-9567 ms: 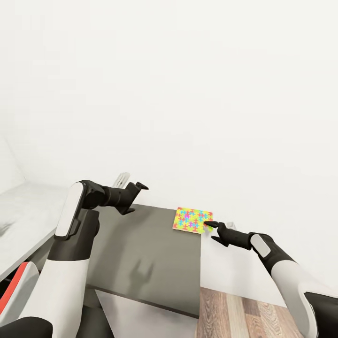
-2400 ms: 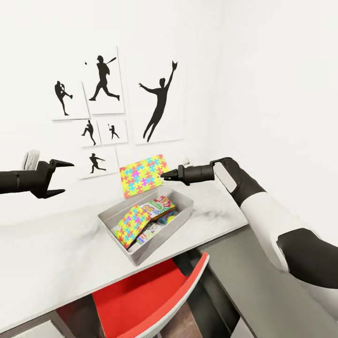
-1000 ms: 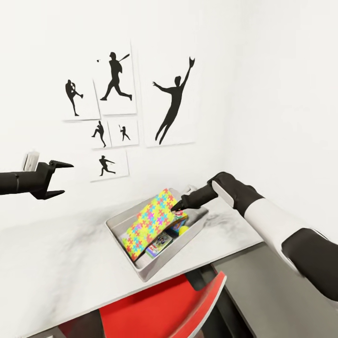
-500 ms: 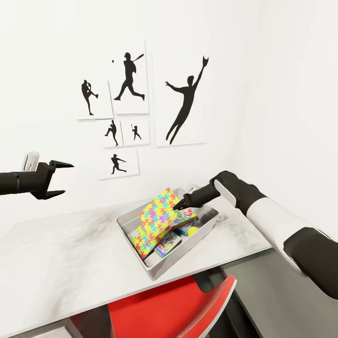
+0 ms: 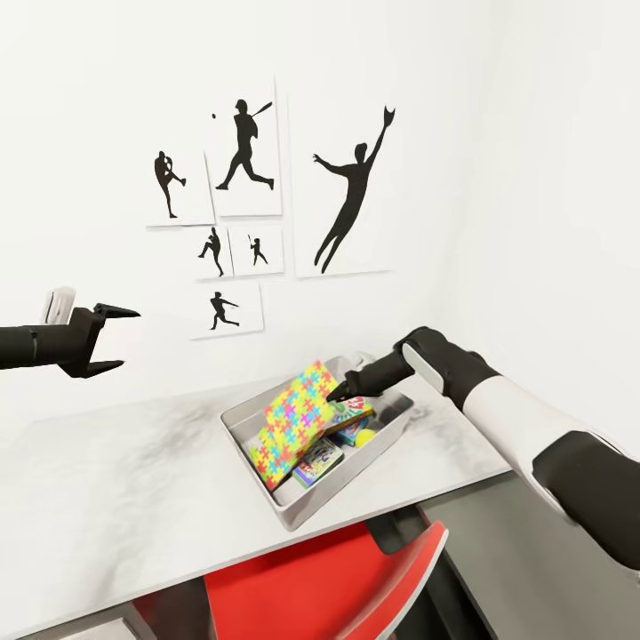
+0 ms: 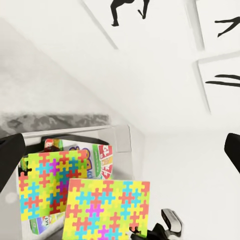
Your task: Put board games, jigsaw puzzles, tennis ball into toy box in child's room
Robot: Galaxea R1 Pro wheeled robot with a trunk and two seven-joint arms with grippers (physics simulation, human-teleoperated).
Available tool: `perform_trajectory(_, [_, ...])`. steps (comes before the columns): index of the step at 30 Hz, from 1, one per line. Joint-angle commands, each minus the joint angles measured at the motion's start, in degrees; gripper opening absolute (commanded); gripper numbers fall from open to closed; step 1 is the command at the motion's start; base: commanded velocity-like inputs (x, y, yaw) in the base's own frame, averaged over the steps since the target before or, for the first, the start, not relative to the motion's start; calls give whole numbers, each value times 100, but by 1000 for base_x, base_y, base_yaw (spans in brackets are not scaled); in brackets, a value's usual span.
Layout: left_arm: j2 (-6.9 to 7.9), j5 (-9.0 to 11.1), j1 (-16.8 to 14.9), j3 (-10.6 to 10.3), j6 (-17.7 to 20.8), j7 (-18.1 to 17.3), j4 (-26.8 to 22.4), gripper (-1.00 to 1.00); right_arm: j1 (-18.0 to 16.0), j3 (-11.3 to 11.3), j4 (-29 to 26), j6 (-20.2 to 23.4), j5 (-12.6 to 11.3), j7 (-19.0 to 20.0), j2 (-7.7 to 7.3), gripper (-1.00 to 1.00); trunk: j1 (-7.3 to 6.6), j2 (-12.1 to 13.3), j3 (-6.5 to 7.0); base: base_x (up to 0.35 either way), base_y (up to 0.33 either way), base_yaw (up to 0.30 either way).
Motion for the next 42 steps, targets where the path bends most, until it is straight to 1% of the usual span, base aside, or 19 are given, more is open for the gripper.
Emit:
perform_trajectory(1, [-1, 32, -7, 7, 51, 47, 0, 100, -7, 30, 49, 1, 12, 36, 2, -100, 1, -5, -7, 0, 0, 0])
perform_trajectory(12, [-1, 30, -7, 7, 51, 45, -1, 100, 13, 45, 380, 1, 27, 14, 74, -100, 1, -5, -7, 0, 0, 0])
perform_trajectory(14, [-1, 31, -7, 7, 51, 44, -2, 100, 39, 44, 418, -4, 93, 16, 119, -100, 1, -5, -7, 0, 0, 0])
perform_trajectory(15, [-1, 32, -7, 7, 51, 45, -3, 100, 70, 43, 445, -92, 134, 17, 173, -100, 1, -5, -7, 0, 0, 0])
perform_trajectory(18, [-7, 32, -7, 7, 51, 44, -1, 100, 156, 45, 507, -186, 176, 19, 264, -100, 1, -5, -7, 0, 0, 0])
perform_trajectory(19, [-5, 29, -7, 7, 51, 46, -2, 100, 323, 50, 536, -239, 236, 15, 360, -100, 1, -5, -7, 0, 0, 0])
perform_trajectory(20, [-4, 30, -7, 7, 51, 45, -1, 100, 356, 50, 538, -252, 263, 14, 384, -100, 1, -5, -7, 0, 0, 0])
perform_trajectory(21, [-5, 31, -7, 7, 51, 44, -1, 100, 405, 50, 542, -287, 342, 13, 421, -100, 1, -5, -7, 0, 0, 0])
perform_trajectory(25, [-4, 31, -7, 7, 51, 46, 0, 100, 467, 46, 561, -394, 523, 6, 495, -100, 1, -5, -7, 0, 0, 0])
perform_trajectory(28, [-7, 31, -7, 7, 51, 46, -2, 100, 487, 41, 571, -439, 587, 2, 526, -100, 1, -5, -7, 0, 0, 0])
perform_trajectory(29, [-6, 30, -7, 7, 51, 46, -2, 100, 489, 39, 572, -444, 594, 0, 529, 100, 1, -5, -7, 0, 0, 0])
perform_trajectory(40, [-10, 33, -7, 7, 51, 47, -2, 100, 497, 22, 569, -481, 610, -6, 529, 100, 1, -5, -7, 0, 0, 0])
perform_trajectory(42, [-10, 33, -7, 4, 54, 45, -2, 100, 494, -13, 530, -763, 610, -14, 498, 100, 1, -5, -7, 0, 0, 0])
